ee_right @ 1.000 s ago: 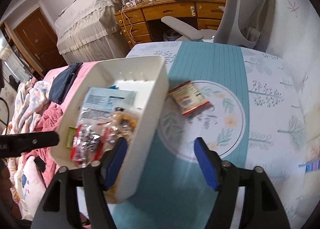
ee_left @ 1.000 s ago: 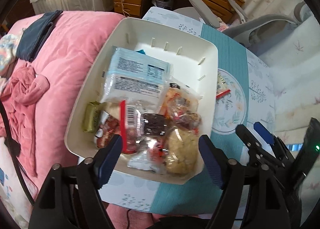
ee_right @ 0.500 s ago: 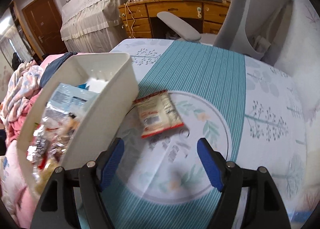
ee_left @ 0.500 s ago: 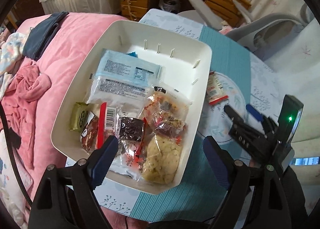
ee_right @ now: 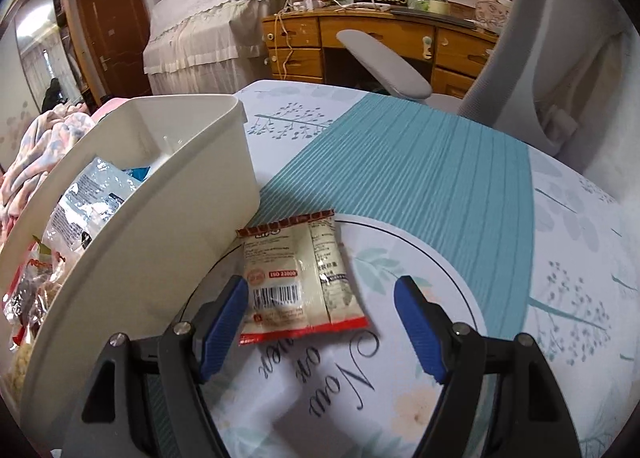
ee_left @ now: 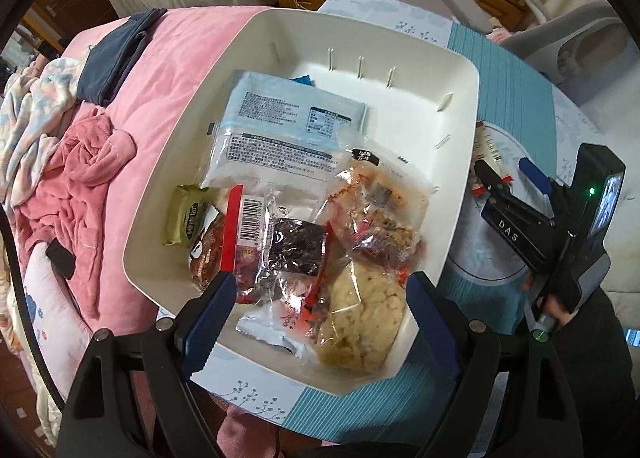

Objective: Organize snacks
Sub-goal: 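Move the right tool to the white-and-red crisp bag on the table, then close the right tool on the white-and-red crisp bag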

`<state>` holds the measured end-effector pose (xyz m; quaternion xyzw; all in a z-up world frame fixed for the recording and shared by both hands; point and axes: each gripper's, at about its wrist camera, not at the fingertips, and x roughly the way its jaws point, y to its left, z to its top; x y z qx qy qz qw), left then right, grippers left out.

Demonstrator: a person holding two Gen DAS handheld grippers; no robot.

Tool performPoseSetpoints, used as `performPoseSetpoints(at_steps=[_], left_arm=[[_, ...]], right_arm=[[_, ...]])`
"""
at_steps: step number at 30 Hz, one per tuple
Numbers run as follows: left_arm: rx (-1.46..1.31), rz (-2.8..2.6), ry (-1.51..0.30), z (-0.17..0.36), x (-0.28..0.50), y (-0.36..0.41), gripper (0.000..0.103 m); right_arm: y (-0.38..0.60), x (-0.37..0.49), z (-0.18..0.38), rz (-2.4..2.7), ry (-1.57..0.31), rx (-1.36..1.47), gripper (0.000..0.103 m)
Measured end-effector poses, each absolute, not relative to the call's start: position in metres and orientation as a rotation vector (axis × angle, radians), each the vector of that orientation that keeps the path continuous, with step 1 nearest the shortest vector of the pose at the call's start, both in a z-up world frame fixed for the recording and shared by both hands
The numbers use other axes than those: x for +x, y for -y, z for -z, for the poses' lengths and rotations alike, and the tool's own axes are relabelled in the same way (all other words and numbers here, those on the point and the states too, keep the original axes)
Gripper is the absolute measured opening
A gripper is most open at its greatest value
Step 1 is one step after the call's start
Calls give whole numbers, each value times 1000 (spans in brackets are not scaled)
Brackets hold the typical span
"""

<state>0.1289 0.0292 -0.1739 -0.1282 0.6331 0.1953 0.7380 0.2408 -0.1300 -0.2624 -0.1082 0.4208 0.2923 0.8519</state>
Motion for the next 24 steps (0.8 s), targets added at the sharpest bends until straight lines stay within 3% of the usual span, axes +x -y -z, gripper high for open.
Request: performPoseSetpoints(at_steps=[13, 17, 24], left_arm=[[-247, -456, -1390, 161, 126, -27, 86], [-254, -467, -1374, 154, 122, -29, 86], [-268, -431, -1361, 148, 115, -22, 86]], right_arm=[[108, 243, 277, -678, -921, -305, 76], [107, 240, 275, -678, -927, -313, 65], [114, 223, 266, -653, -948, -320, 64]])
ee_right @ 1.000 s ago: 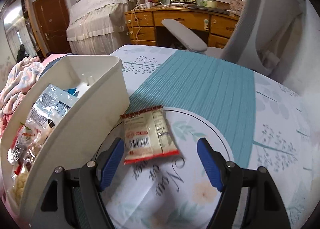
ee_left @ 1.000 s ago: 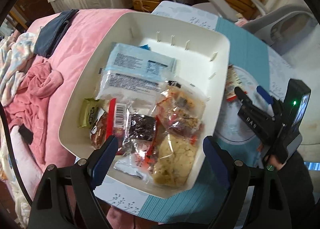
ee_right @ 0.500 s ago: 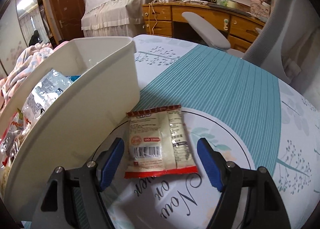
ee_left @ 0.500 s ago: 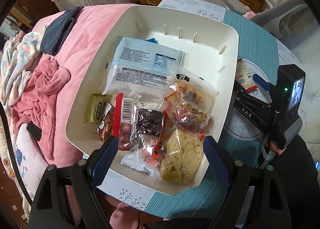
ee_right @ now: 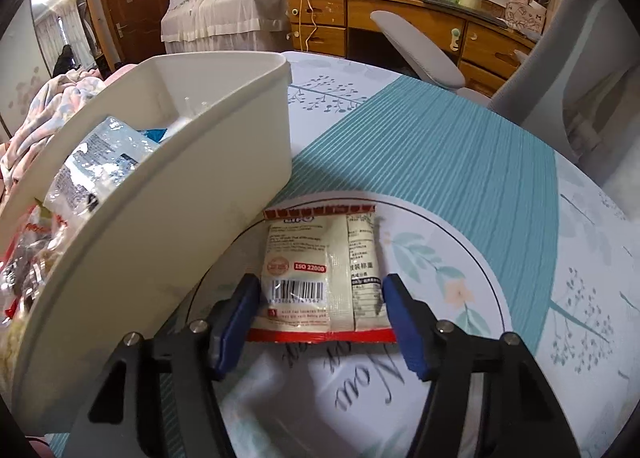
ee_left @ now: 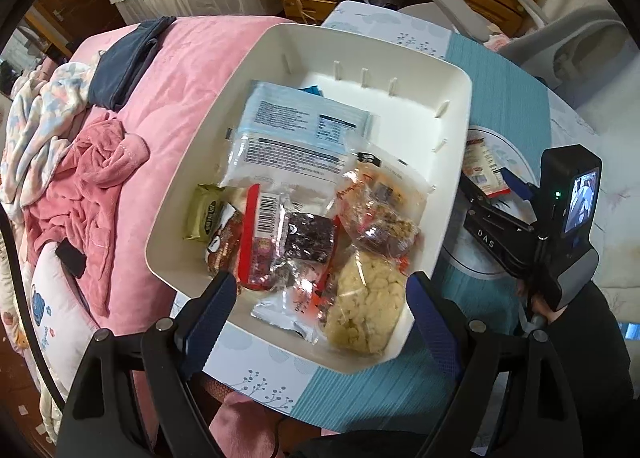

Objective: Organize snacks
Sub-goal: 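Close the right tool on the white-and-red crisp bag, then lift and carry the crisp bag over the white tray with the right tool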

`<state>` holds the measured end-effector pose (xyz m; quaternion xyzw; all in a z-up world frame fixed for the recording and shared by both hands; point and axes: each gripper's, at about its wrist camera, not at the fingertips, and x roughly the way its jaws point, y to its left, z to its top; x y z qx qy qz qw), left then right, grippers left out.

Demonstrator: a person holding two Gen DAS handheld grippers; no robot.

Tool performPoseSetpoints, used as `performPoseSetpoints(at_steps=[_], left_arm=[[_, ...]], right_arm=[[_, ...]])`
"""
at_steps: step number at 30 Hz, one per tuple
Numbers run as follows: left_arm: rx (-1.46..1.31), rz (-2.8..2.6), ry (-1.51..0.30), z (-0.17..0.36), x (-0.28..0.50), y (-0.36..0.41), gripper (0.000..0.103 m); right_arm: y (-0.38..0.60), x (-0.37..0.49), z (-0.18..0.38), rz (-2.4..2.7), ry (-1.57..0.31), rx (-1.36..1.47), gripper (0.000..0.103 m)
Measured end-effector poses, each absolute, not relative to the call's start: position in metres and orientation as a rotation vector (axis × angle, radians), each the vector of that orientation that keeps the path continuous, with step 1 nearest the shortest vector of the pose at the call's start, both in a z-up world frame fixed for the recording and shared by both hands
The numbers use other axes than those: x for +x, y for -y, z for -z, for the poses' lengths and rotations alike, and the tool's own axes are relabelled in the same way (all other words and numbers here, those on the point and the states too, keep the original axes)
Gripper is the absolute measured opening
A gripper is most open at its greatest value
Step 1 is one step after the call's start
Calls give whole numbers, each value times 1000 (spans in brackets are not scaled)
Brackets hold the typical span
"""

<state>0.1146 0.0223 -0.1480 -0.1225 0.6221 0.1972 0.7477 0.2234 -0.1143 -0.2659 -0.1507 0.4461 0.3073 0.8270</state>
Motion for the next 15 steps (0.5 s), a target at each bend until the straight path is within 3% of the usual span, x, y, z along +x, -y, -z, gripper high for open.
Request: performPoseSetpoints(at_steps=[6, 15], left_arm=[[-273, -381, -1344, 139, 109, -12, 86], [-282, -327, -1276, 118, 94, -9, 86]], right_arm=[[133, 200, 242, -611, -970, -247, 61], [153, 156, 203, -575, -940, -180, 46]])
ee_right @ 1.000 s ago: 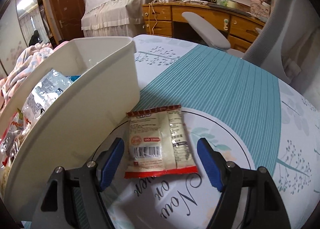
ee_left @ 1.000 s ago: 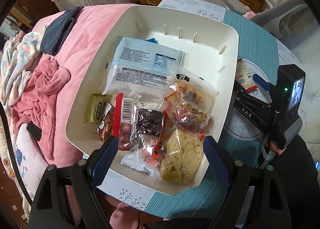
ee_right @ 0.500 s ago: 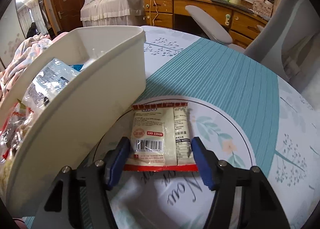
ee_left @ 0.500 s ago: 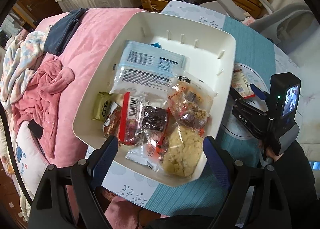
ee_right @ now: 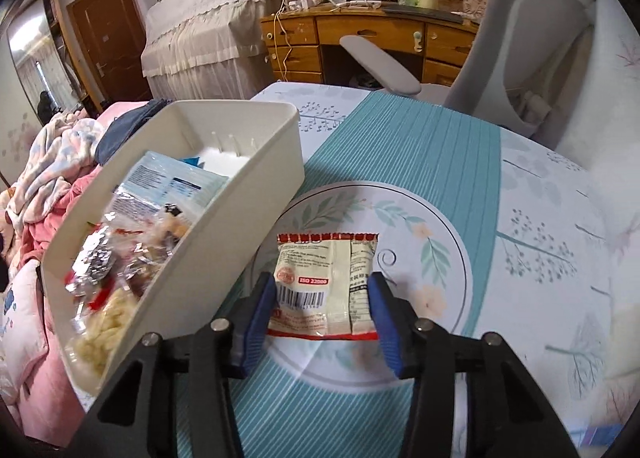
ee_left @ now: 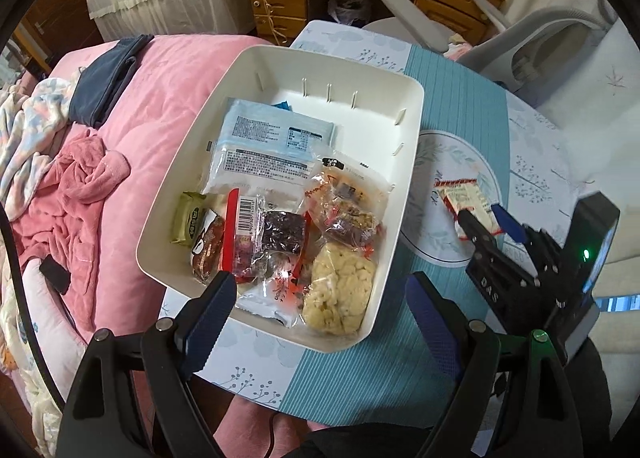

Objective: Organize snacks
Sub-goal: 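Lift and carry the crisp bag over the white tray with the right tool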

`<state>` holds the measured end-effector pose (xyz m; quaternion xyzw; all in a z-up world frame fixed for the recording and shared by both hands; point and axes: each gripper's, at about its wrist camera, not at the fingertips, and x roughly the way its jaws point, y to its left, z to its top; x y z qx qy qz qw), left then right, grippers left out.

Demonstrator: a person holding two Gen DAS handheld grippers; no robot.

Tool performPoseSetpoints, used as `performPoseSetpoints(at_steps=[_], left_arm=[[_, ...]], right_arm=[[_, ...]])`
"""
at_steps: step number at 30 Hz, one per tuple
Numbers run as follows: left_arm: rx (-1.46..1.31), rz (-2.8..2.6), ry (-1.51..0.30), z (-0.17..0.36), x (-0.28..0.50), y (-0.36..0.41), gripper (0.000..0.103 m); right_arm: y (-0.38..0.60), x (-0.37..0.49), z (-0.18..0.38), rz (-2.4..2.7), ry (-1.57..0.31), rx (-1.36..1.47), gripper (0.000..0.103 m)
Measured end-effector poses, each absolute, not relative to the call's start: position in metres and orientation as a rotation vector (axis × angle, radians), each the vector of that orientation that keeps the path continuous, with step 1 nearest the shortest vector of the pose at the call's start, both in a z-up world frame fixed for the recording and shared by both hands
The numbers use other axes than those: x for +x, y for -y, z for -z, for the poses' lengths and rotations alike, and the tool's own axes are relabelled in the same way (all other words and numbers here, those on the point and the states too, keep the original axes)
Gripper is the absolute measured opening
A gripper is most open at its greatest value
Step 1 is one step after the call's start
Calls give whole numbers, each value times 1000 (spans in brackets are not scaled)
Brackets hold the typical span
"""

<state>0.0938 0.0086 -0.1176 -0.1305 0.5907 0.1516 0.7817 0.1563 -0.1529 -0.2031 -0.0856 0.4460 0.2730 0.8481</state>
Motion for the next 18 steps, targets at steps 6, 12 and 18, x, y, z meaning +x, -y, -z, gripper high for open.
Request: performPoseSetpoints(at_steps=[6, 12, 18], left_arm=[[-290, -341, -1237, 107, 80, -21, 86], [-295, -369, -1233, 105, 70, -45, 86], [-306, -355, -1185, 93, 68, -72, 86]], right_arm=[[154, 129, 181, -577, -914, -152, 45], [140, 110, 163, -592, -887, -142, 45], [120, 95, 146, -611, -873, -121, 45]])
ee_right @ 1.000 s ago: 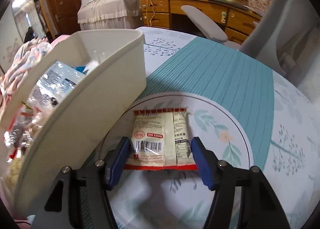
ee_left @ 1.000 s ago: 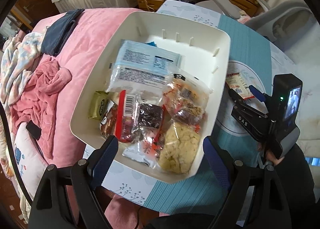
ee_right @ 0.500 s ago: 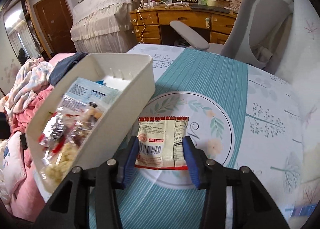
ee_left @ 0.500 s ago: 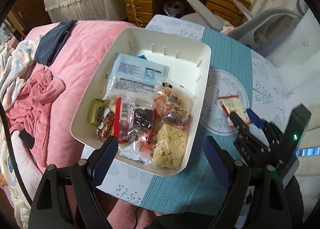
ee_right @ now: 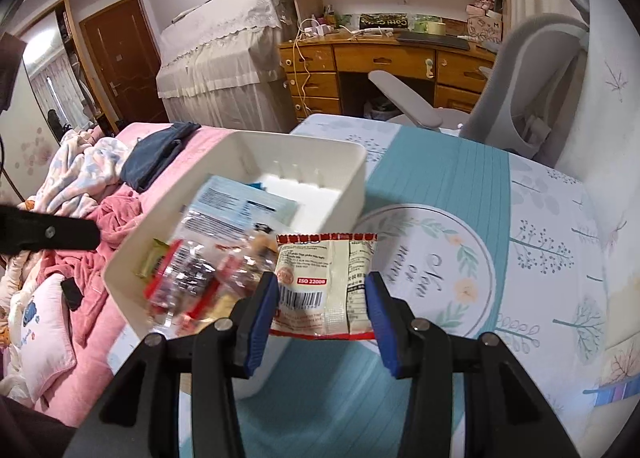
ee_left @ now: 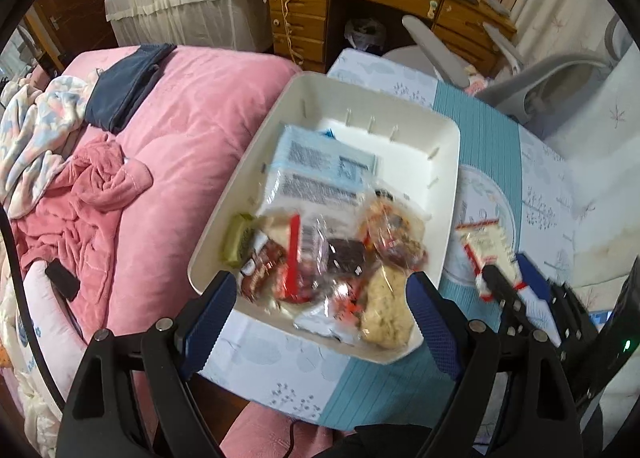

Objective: Organize snacks
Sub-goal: 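Lift and carry the crisp bag over the white tray with the right tool, then open the right tool to drop the crisp bag into the tray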

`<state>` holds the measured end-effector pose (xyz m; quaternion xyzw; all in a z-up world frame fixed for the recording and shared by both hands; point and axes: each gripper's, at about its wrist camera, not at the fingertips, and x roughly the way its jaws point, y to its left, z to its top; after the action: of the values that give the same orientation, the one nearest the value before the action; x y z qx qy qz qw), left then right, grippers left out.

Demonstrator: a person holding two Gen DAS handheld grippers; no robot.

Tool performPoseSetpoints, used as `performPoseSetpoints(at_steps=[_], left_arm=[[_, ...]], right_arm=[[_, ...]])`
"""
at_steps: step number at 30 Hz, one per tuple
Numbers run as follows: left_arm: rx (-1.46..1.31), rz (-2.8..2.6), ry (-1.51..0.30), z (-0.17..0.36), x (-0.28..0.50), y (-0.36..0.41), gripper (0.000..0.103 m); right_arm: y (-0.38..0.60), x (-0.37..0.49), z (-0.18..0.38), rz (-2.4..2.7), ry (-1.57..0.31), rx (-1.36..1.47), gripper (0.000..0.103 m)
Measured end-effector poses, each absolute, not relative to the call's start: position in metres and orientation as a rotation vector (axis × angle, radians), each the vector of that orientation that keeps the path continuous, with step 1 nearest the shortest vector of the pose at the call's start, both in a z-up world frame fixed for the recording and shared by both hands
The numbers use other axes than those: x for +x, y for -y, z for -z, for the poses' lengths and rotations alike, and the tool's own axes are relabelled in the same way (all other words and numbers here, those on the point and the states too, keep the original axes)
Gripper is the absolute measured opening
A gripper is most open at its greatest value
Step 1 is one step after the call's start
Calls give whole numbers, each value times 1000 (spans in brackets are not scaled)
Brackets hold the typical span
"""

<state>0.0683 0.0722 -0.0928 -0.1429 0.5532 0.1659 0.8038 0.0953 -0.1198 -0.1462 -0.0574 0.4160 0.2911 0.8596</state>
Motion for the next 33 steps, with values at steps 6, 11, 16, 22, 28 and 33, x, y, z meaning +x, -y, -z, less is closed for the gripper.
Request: performPoseSetpoints(at_steps=[6, 11, 16, 22, 28, 33], left_arm=[[-318, -306, -1099, 73, 68, -108, 86], [-316, -257, -1093, 73, 67, -131, 86], [-282, -183, -1087, 77, 63, -147, 86], [-234, -132, -1154, 100, 57, -153, 86], [-232, -93, -1173, 113, 52, -146, 86], [-196, -36, -1191, 119, 47, -122, 86]], right_arm=[[89, 79, 141, -625, -899, -68, 45], [58, 64, 146, -627, -935, -31, 45], [33, 50, 156, -572, -952, -10, 47], [27, 41, 179, -460, -1023, 44, 56], [39, 27, 184, -366, -1055, 54, 67], [68, 19, 184, -241, -1098, 22, 75]])
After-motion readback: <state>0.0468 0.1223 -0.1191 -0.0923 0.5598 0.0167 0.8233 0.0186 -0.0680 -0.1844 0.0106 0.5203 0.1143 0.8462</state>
